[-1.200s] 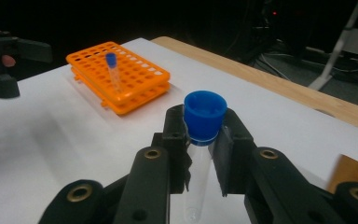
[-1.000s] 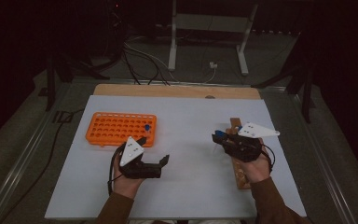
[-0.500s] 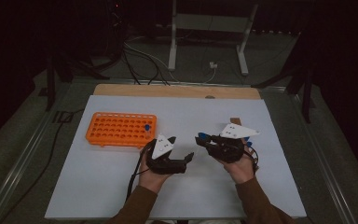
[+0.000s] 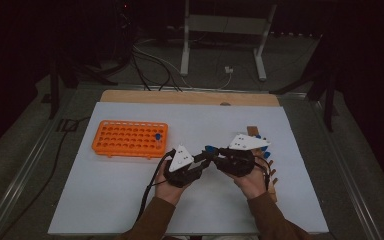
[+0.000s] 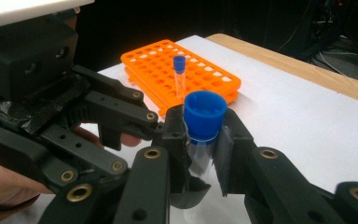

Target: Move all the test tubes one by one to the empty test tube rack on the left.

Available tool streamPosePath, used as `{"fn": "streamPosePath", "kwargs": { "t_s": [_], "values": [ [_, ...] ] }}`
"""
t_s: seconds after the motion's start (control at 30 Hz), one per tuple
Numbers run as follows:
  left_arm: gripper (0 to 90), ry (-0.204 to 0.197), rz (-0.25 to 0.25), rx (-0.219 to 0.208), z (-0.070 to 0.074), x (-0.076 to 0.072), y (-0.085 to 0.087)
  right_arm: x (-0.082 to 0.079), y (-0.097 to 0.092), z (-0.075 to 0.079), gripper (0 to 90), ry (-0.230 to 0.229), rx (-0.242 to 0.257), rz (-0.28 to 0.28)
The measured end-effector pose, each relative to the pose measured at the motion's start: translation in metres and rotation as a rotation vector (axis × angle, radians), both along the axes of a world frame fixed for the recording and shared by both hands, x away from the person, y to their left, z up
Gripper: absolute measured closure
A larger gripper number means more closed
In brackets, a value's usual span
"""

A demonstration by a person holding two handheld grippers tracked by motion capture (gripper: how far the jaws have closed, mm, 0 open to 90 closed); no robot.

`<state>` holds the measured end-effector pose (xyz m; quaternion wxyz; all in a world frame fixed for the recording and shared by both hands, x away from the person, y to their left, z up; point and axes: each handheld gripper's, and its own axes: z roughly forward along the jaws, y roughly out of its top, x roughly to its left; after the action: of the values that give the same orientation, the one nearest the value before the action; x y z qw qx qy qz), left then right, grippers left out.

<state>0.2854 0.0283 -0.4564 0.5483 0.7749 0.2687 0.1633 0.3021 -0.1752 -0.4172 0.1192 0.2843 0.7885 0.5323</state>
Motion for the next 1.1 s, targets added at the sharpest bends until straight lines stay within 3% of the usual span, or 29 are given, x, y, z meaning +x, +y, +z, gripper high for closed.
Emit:
{"fn": "streamPosePath", "kwargs": {
  "t_s": [0.17, 0.43, 0.7, 0.9, 1.1],
  "values": [
    [77.9, -0.013, 0.002, 0.014, 0.000, -0.002, -0.001, 0.000, -0.001, 0.000, 74.9, 0.006, 0.002, 0.005],
    [78.0, -0.003, 0.041, 0.023, -0.001, 0.001, 0.013, -0.001, -0.013, 0.003, 43.3, 0.014, 0.040, -0.018],
    [78.0, 0.001, 0.082, 0.020, 0.000, 0.003, 0.029, -0.002, -0.025, -0.001, 14.9, 0.016, 0.005, -0.093],
    [78.0, 0.005, 0.109, 0.012, 0.000, 0.003, 0.040, -0.006, -0.034, -0.005, 14.1, -0.018, -0.047, -0.139],
    [78.1, 0.003, 0.135, 0.009, 0.001, 0.003, 0.051, -0.010, -0.050, -0.008, 13.9, -0.033, -0.041, -0.172]
  ]
}}
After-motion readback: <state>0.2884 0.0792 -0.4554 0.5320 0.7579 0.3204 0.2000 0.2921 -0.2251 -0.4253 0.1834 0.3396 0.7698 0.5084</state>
